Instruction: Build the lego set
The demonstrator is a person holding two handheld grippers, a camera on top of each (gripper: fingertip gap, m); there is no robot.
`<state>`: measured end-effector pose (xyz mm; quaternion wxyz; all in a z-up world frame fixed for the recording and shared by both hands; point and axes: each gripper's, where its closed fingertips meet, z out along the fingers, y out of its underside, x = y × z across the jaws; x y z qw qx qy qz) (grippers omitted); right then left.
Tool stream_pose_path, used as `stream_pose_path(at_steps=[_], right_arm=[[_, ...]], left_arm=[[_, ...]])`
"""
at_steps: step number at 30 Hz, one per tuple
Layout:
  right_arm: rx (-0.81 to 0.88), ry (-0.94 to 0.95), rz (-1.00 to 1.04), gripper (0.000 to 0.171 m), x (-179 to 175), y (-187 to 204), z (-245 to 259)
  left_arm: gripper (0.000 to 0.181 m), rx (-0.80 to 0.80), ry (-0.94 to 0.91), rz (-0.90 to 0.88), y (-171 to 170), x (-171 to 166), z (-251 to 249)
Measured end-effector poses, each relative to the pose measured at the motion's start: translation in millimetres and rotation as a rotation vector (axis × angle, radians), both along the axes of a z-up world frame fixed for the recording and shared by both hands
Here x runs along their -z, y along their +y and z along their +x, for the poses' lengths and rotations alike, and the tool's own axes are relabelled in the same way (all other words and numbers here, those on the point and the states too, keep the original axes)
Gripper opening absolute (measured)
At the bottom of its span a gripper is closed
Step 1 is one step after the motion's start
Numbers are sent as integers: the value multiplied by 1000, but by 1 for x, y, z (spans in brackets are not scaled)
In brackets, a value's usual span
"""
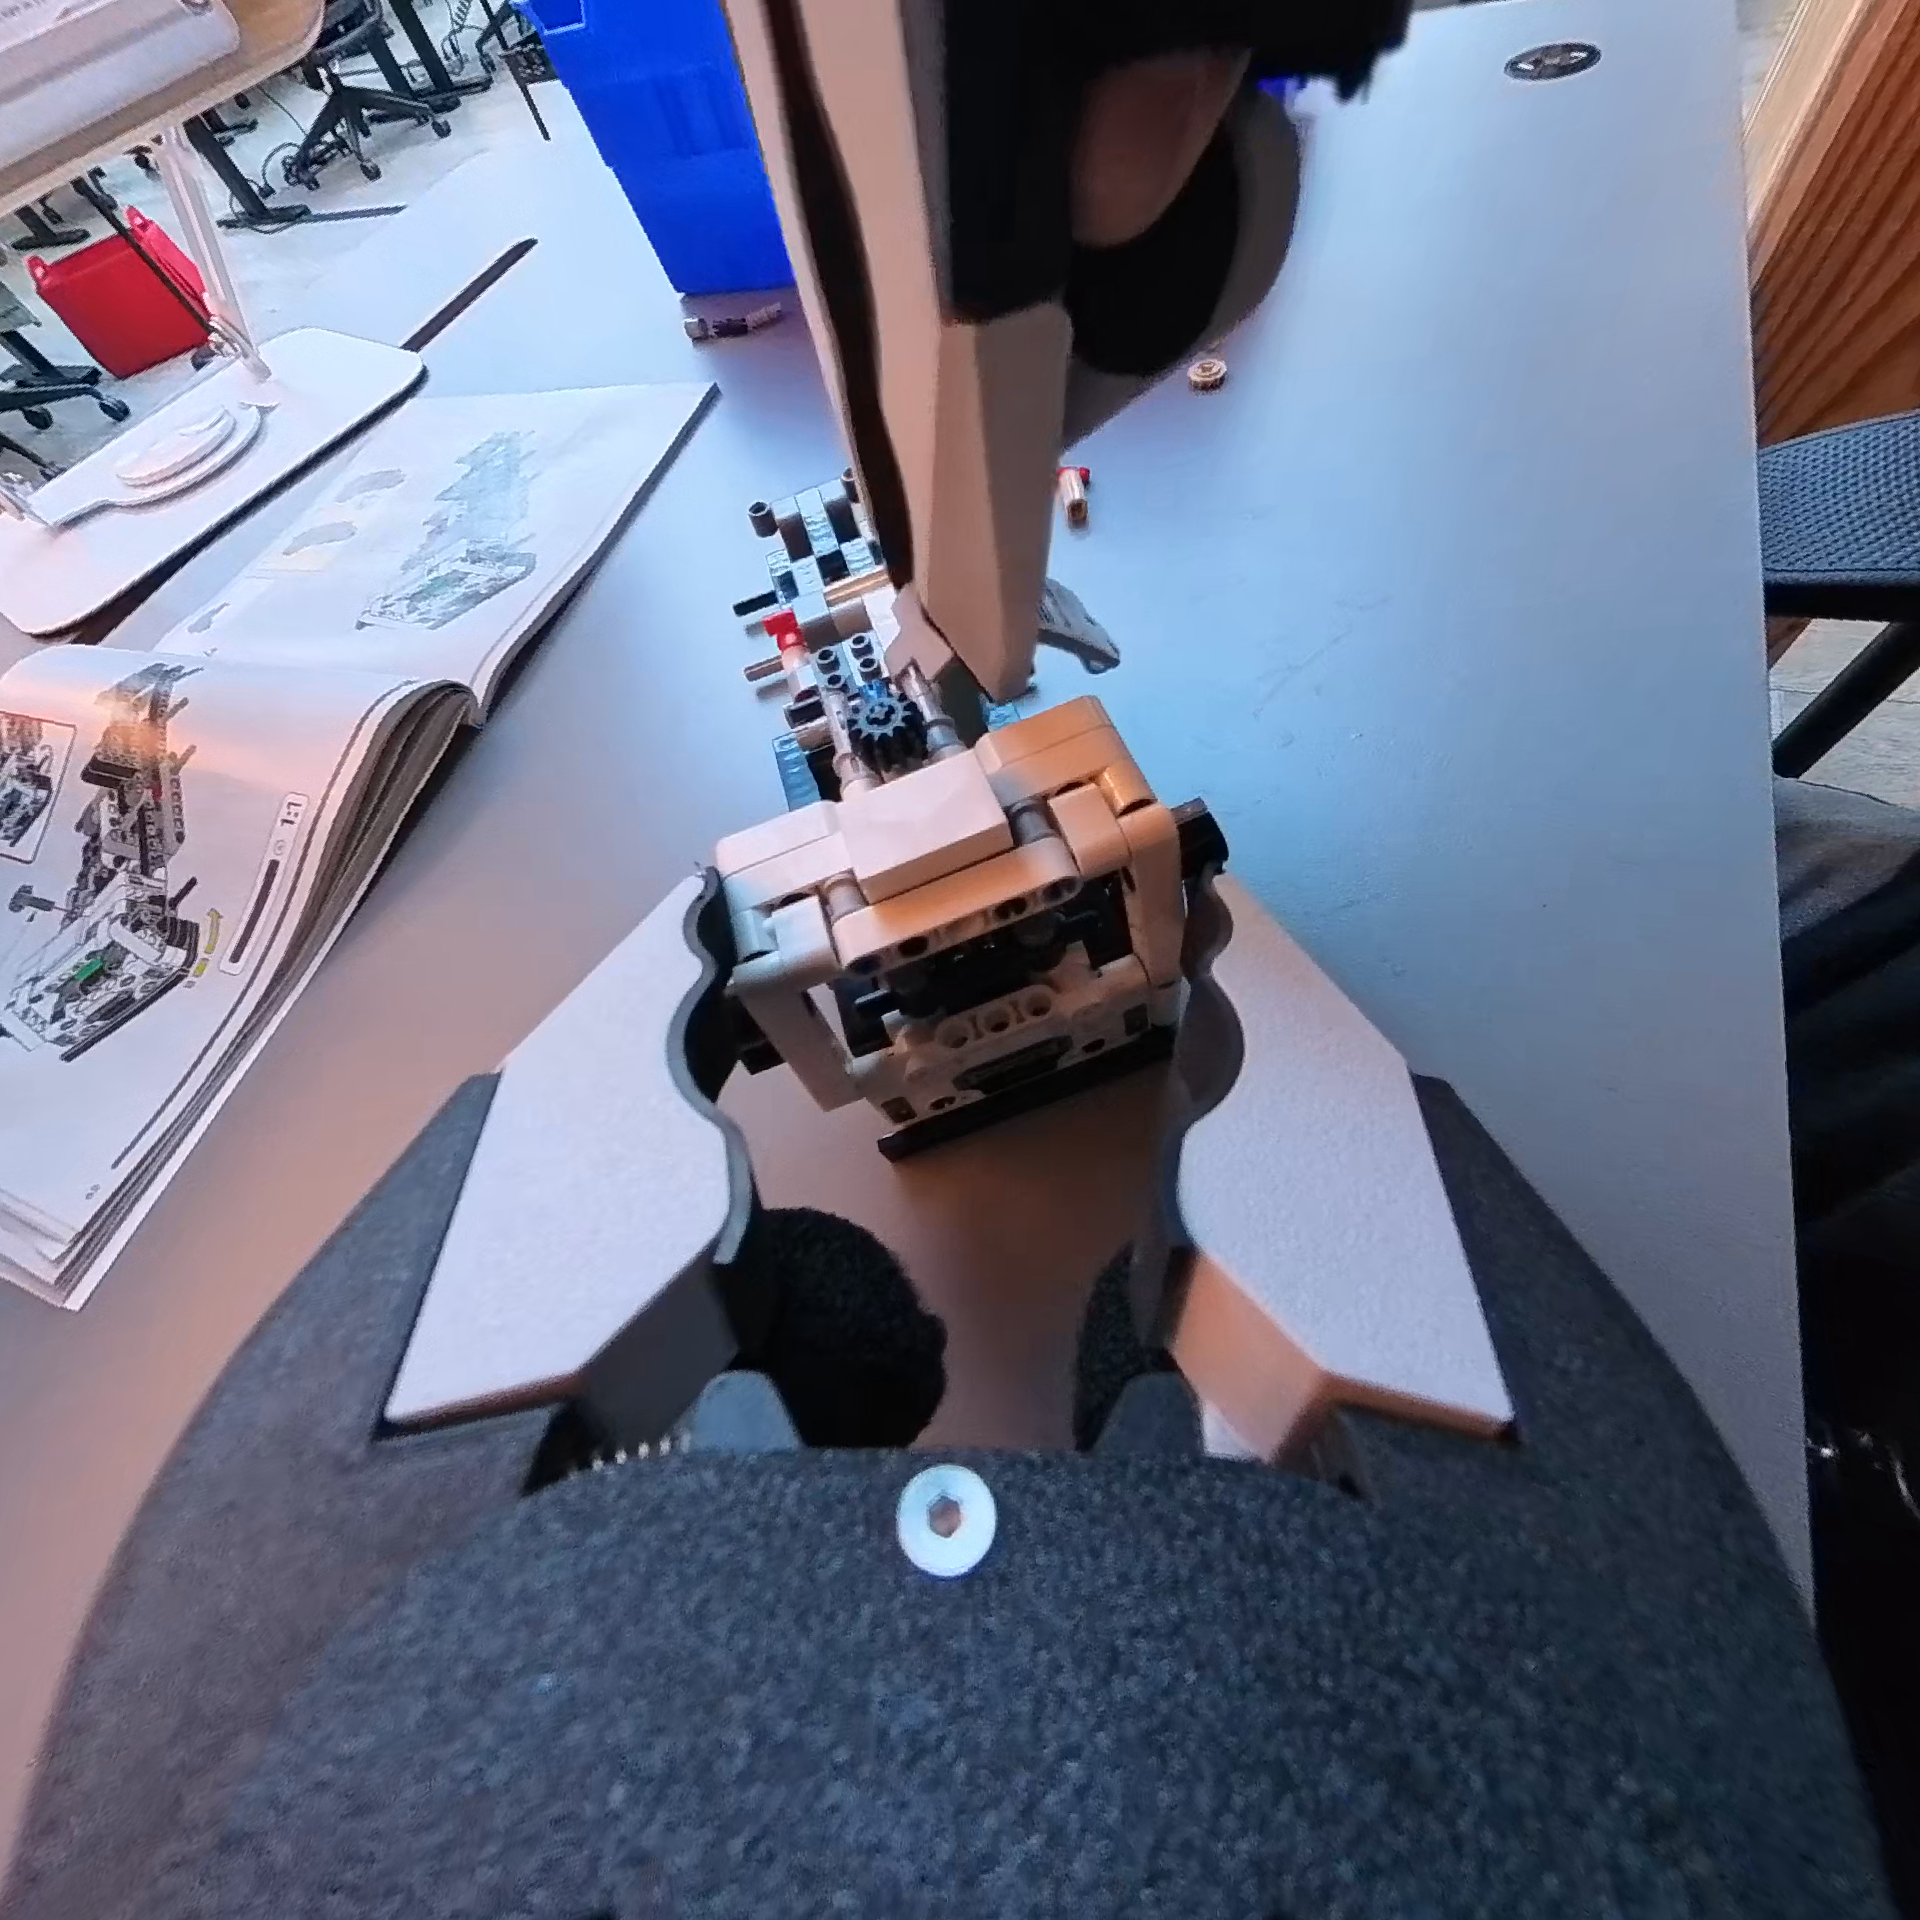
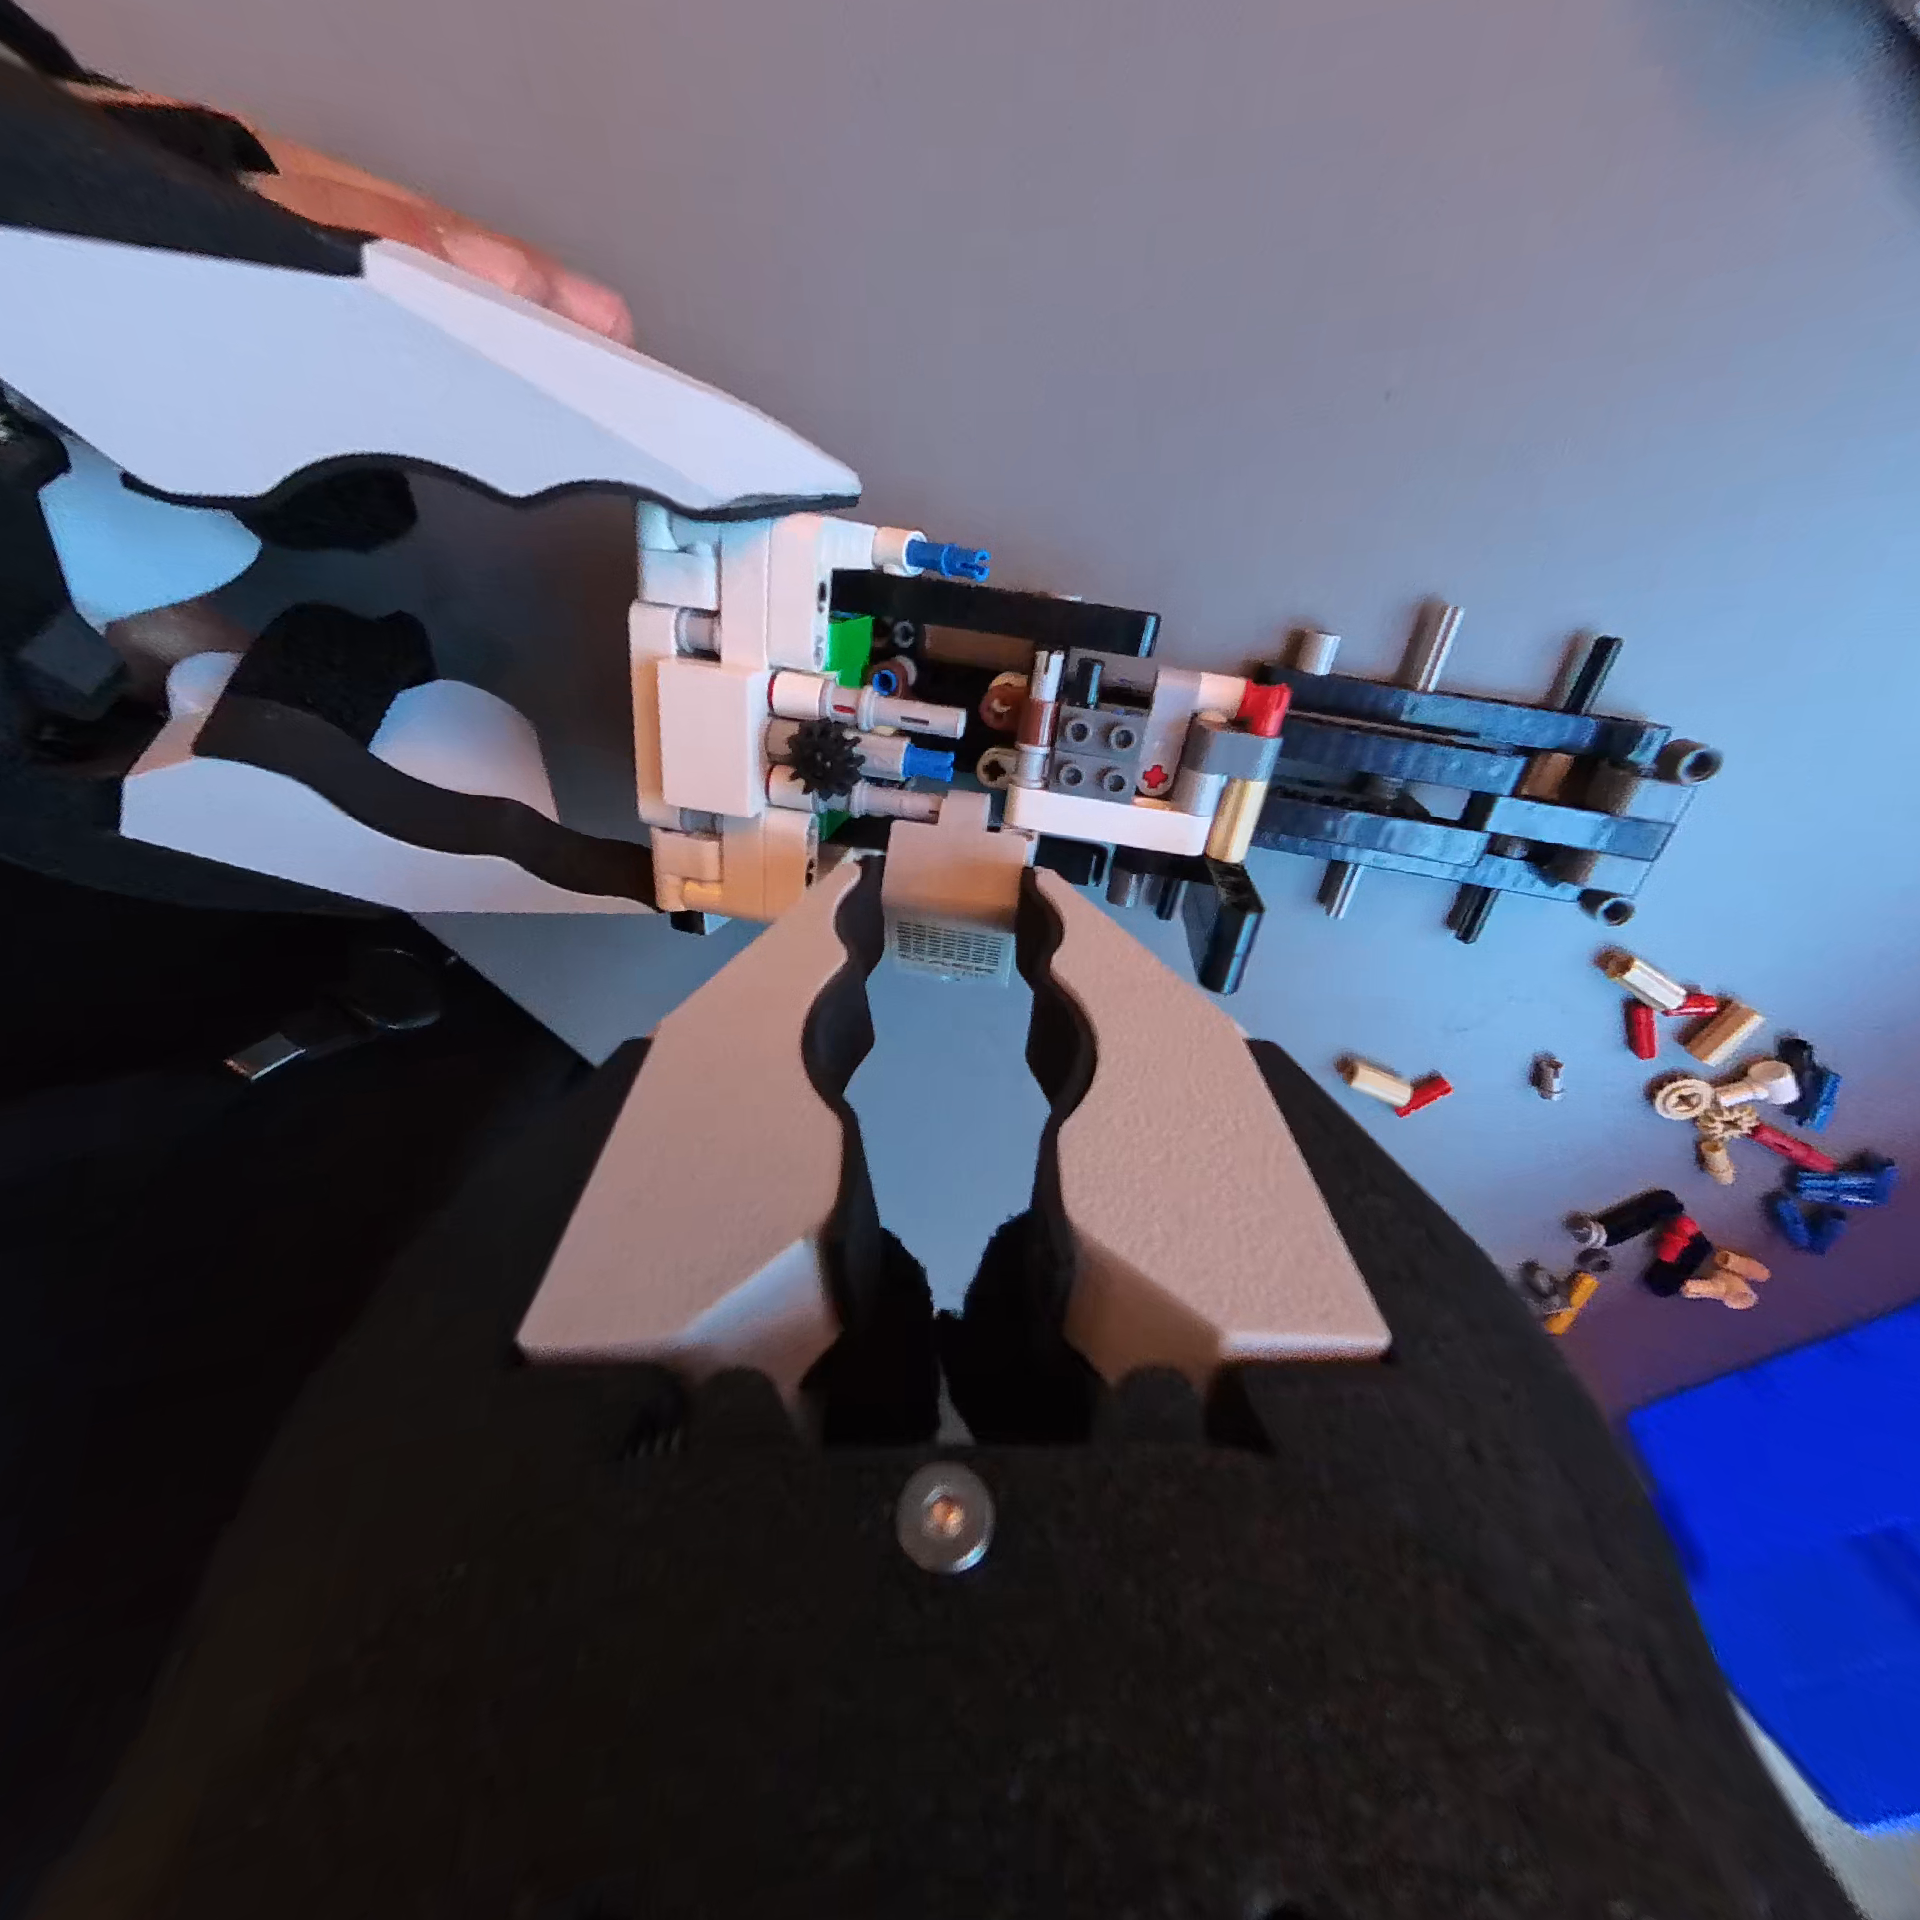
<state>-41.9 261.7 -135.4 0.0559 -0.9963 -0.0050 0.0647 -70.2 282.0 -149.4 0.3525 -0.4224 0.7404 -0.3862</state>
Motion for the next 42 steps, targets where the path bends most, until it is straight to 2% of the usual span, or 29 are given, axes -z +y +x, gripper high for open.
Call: stream_pose_path(at_steps=[9,16,22,27,31,37,42], right_arm=[[79,5,92,24,-1,2,-1],[-27,-99,177,24,-1,2,-2],[33,28,204,24,0,2,-8],[9,-44,191,24,0,1,-8],[51,-6,219,25,0,2,-8],[56,-93,425,25,-2,4,-6],[126,-47,643,25,-7,6,-7]], left_arm=[[86,-8,1,0,0,0,0],[86,-6,2,-2,0,0,0],[86,0,0,0,-1,0,-1],[86,4,2,-1,-2,0,-1],[86,2,2,-3,-1,0,-1],[86,6,2,-3,-2,0,-1],[85,8,3,-4,-2,0,-1]])
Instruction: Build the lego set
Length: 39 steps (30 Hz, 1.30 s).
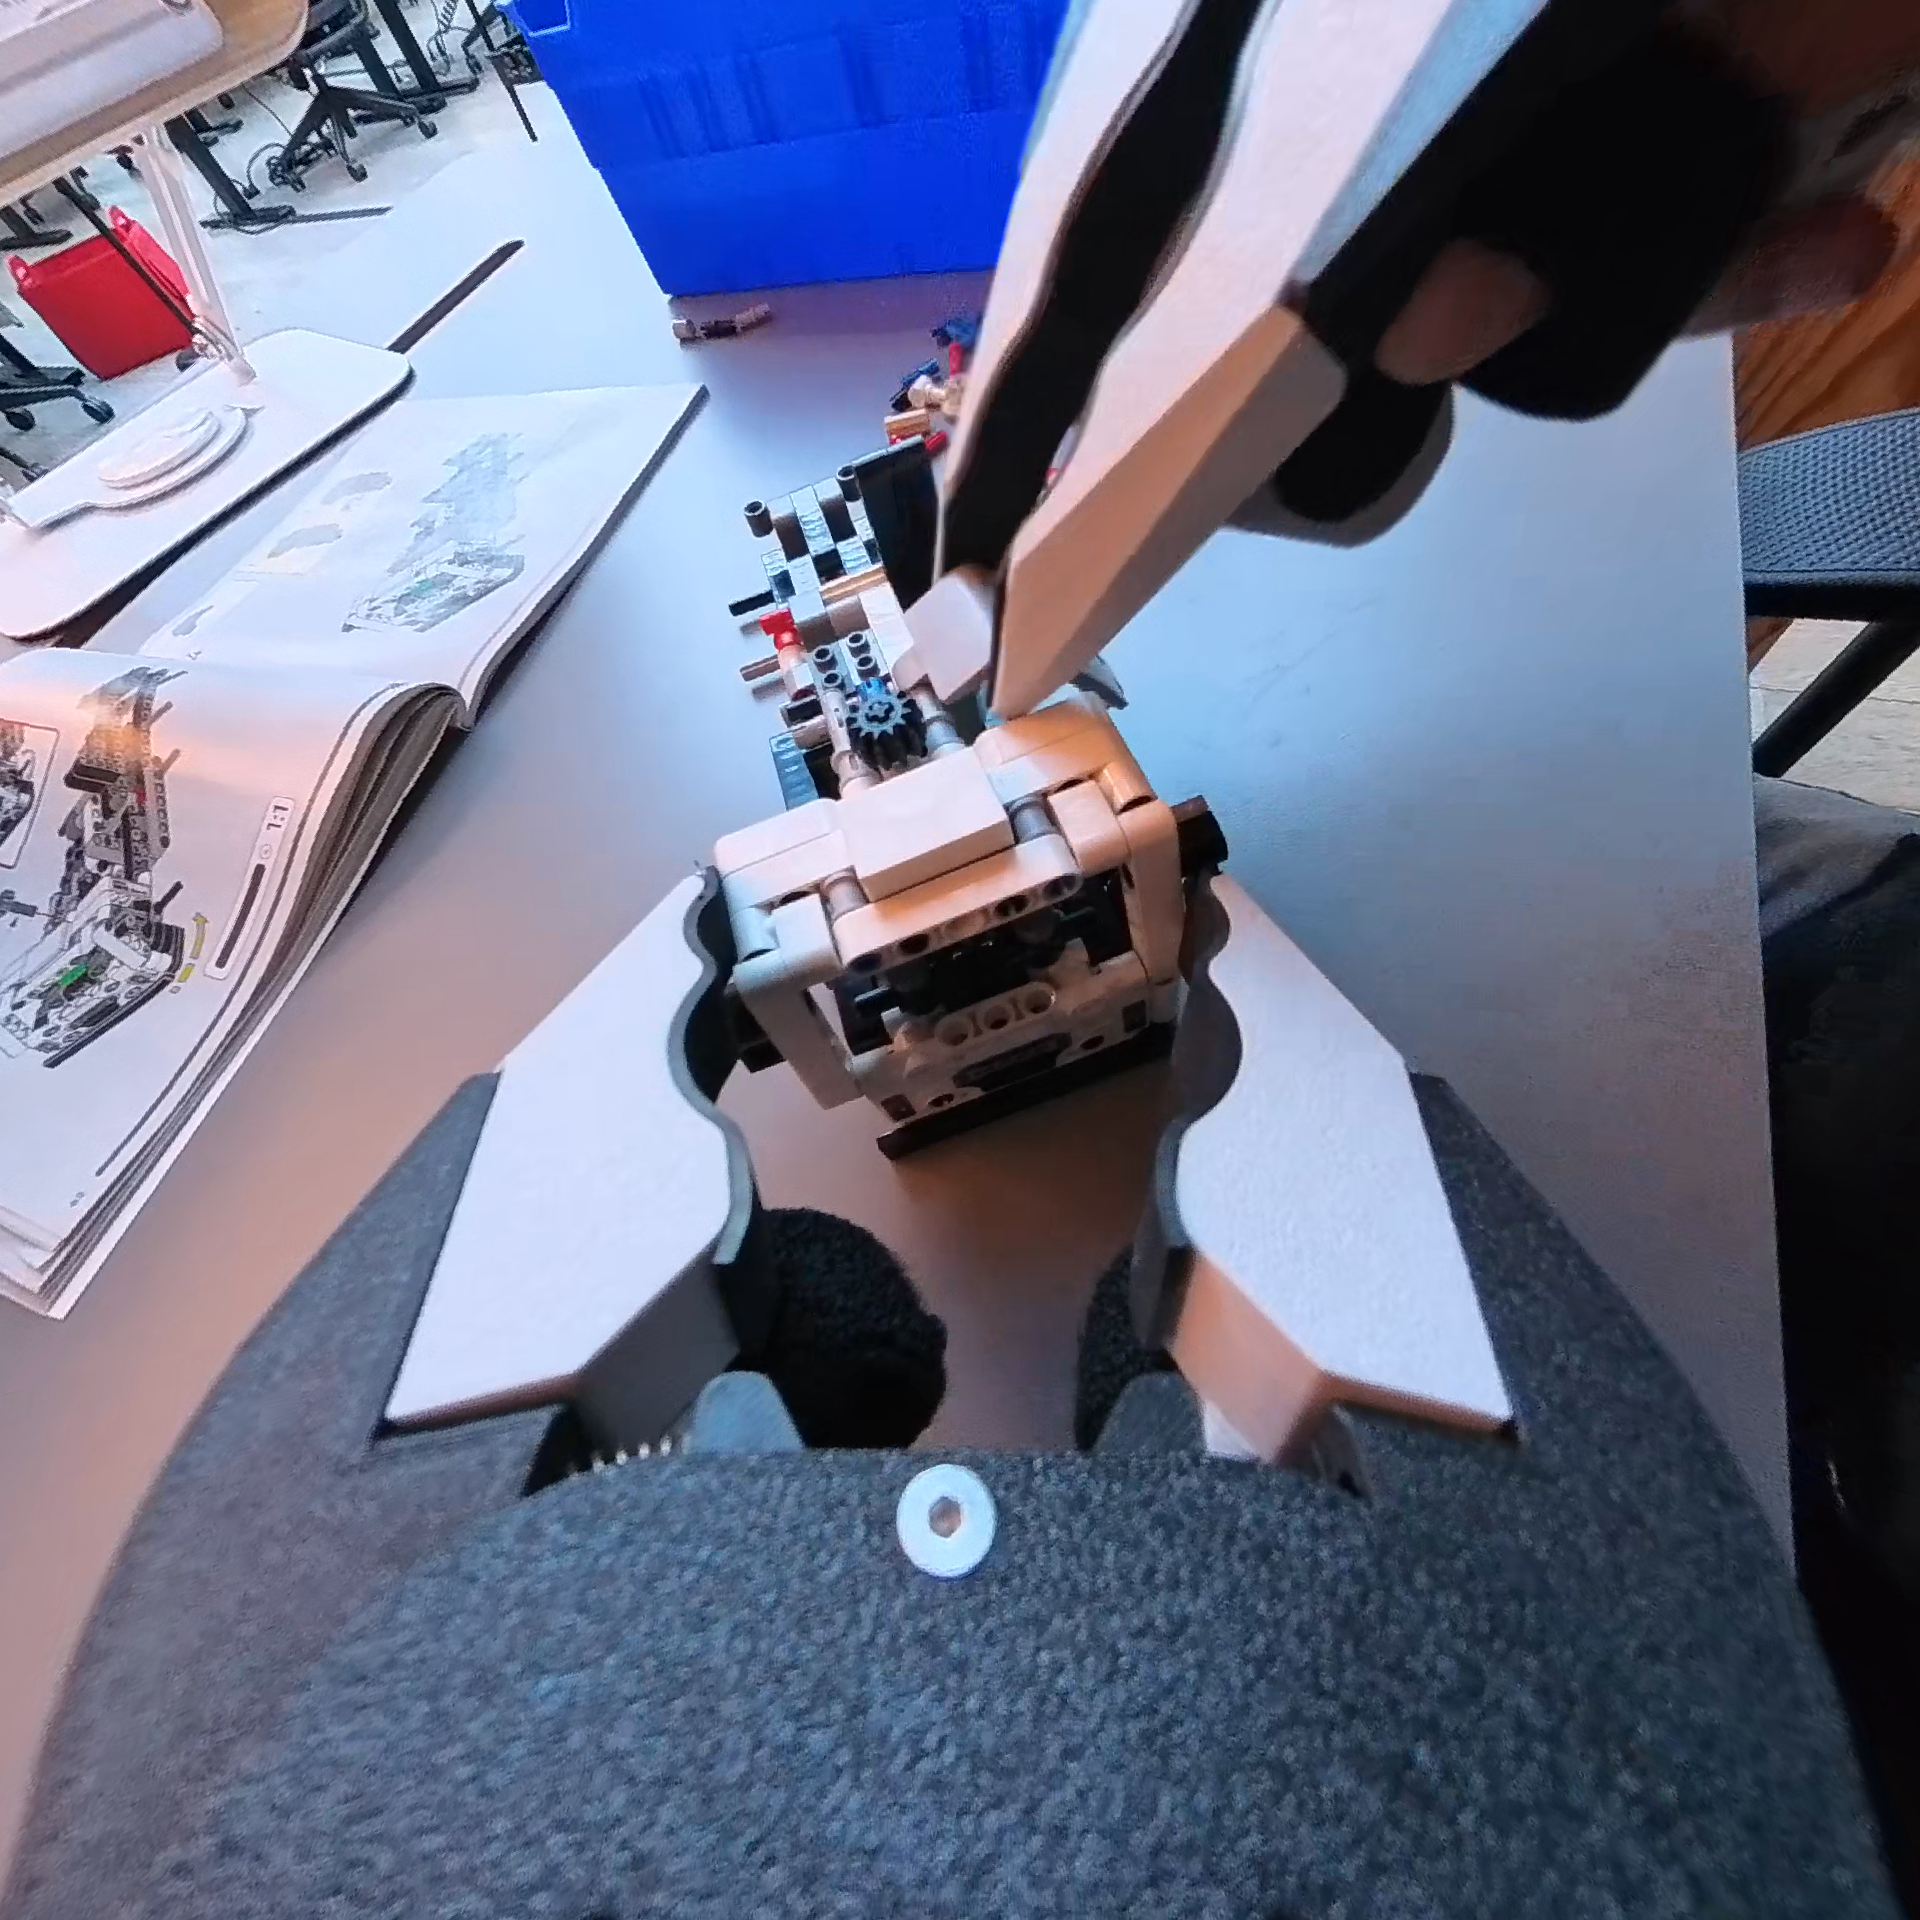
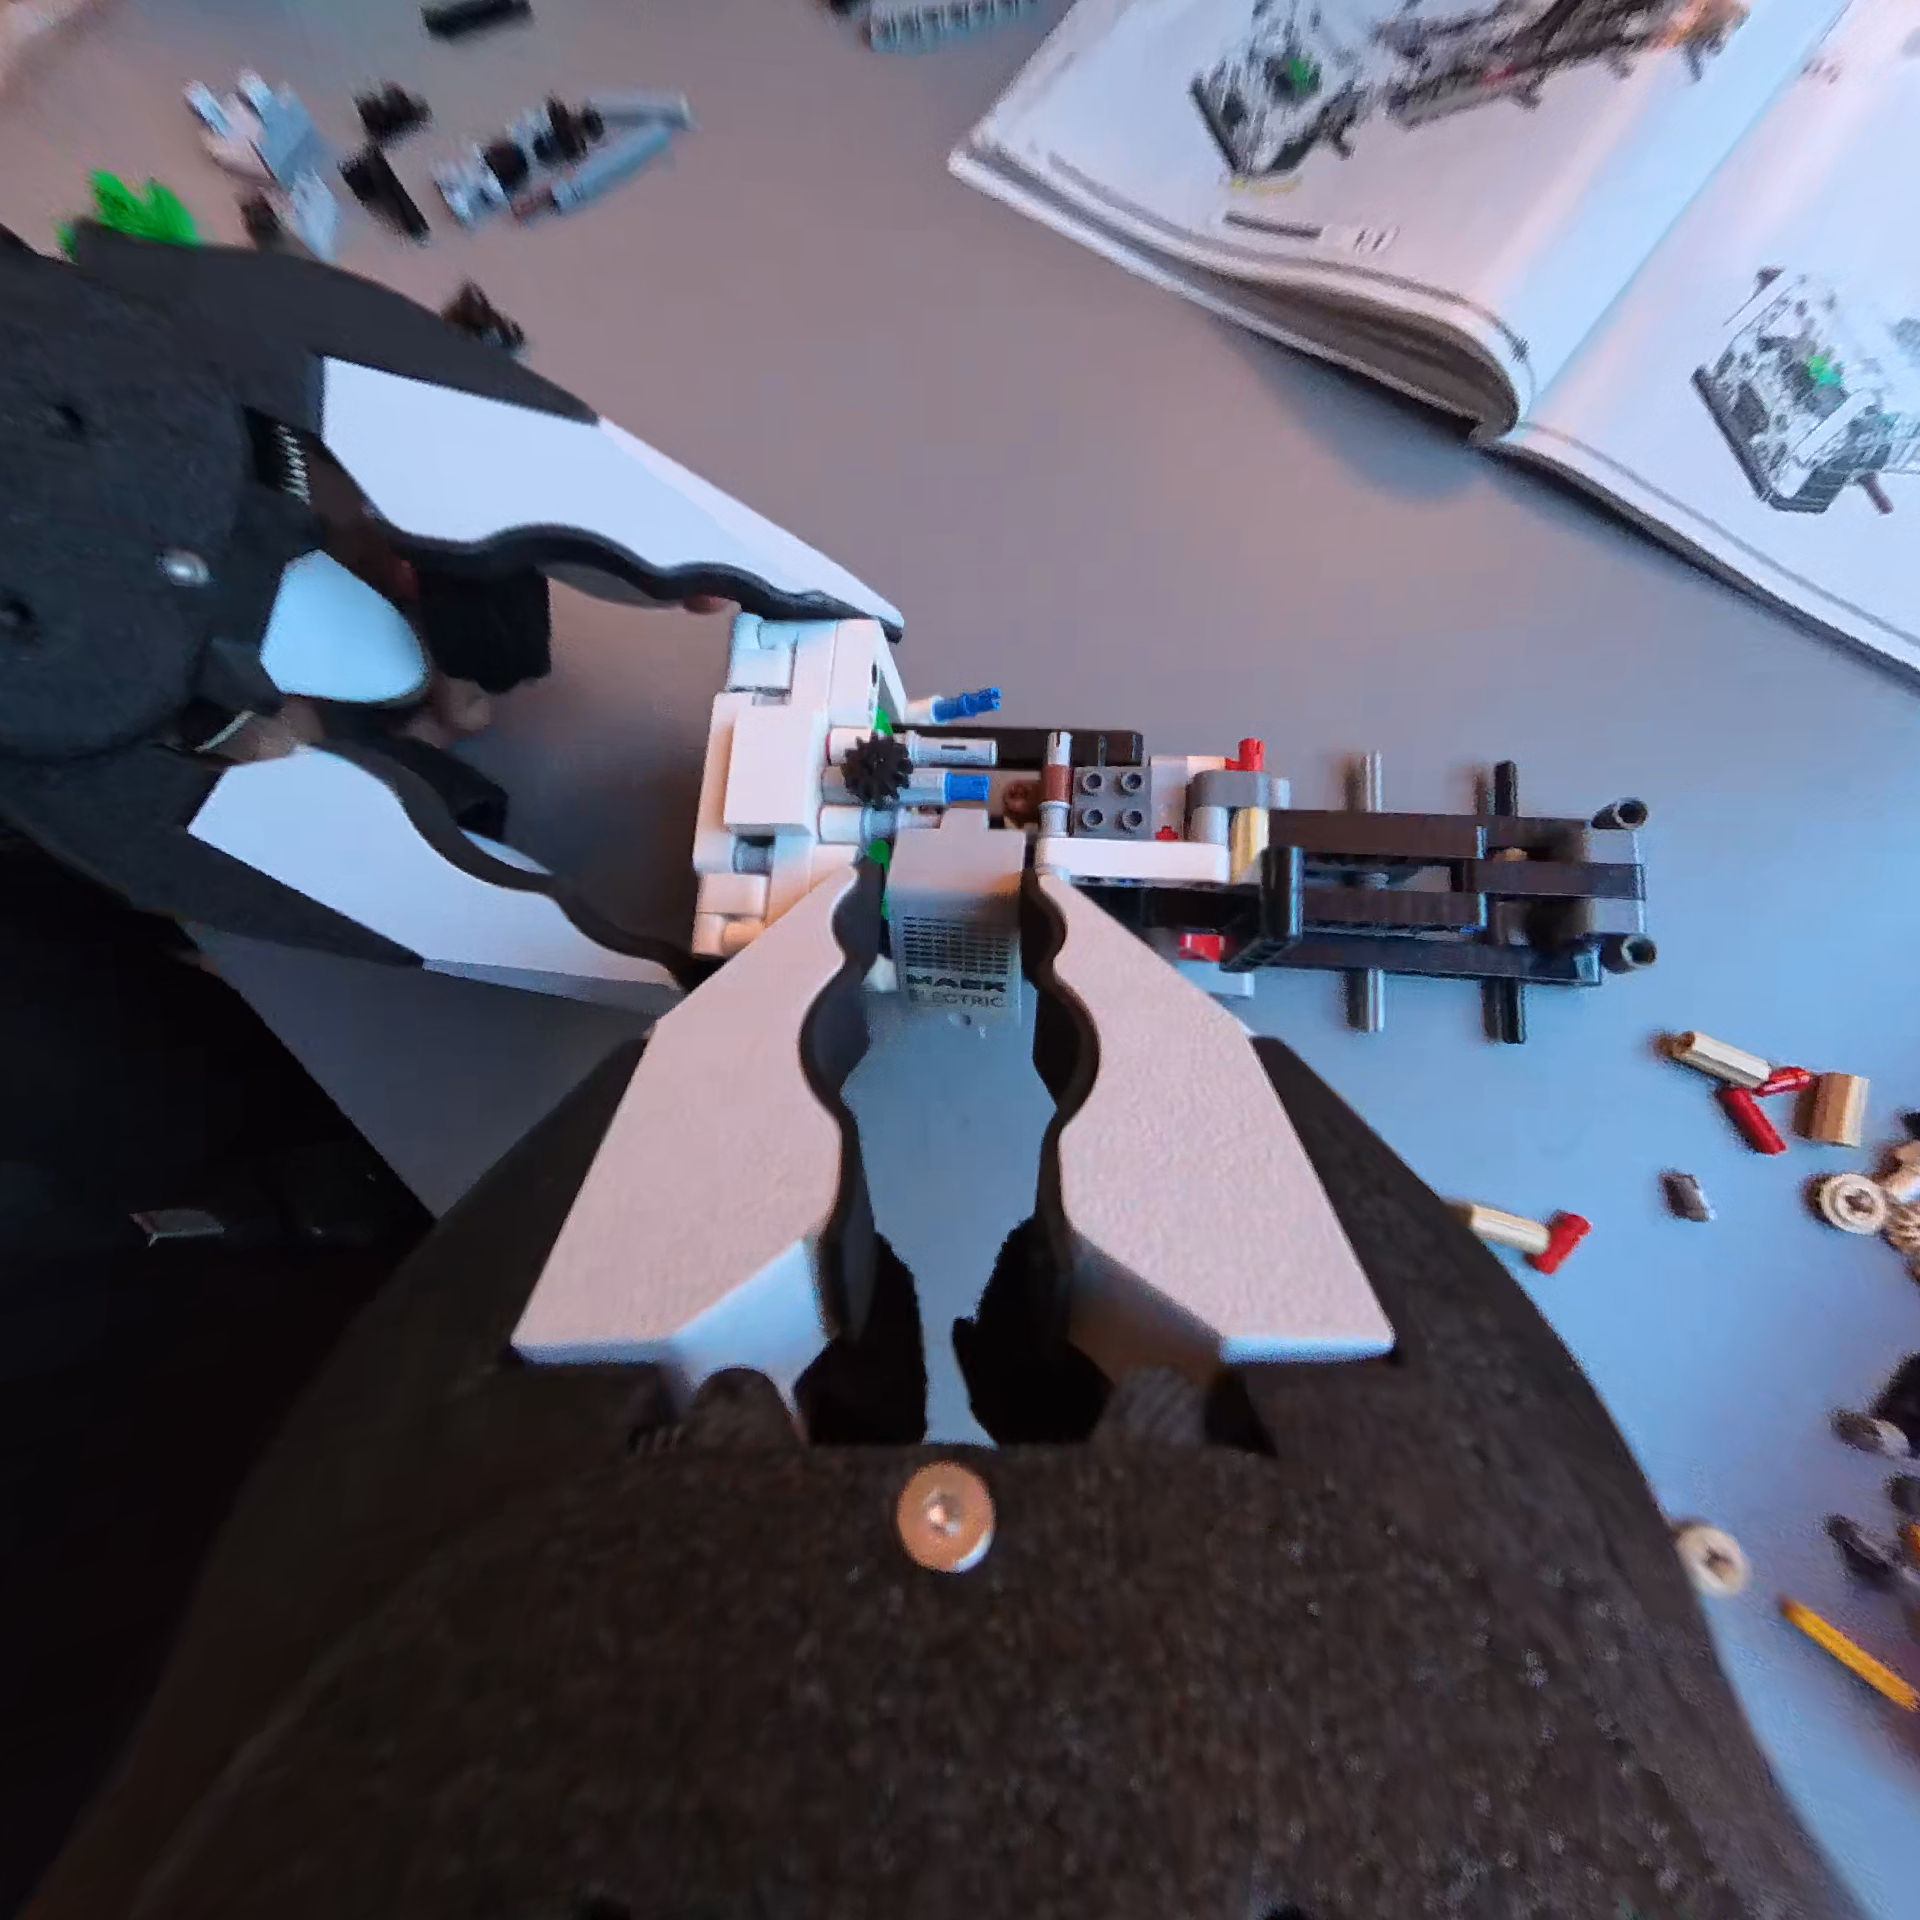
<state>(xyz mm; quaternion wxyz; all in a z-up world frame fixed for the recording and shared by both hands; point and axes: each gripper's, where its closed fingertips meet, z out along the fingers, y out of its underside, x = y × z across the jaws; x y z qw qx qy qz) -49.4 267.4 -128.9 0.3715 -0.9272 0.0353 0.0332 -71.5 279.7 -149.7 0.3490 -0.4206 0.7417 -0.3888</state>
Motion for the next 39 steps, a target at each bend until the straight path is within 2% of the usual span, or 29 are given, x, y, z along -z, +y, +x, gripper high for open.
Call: stream_pose_path(at_steps=[4,7,10,14,20,28,39], right_arm=[[52,97,131,35,-6,-7,2],[43,86,192,33,-7,-4,2],[42,17,199,23,-5,-1,1],[31,-68,200,23,-4,-3,0],[-5,7,205,22,-1,-6,-2],[-146,33,215,22,0,-6,-4],[-163,65,246,22,1,-5,-8]], left_arm=[[85,1,0,1,0,0,0],[85,0,-1,2,0,0,0],[85,-1,-2,3,0,0,0],[85,-4,-1,3,1,0,0],[85,15,3,-4,-1,0,-1],[85,28,4,-4,-2,0,-2],[86,28,7,-8,-2,0,-2]])
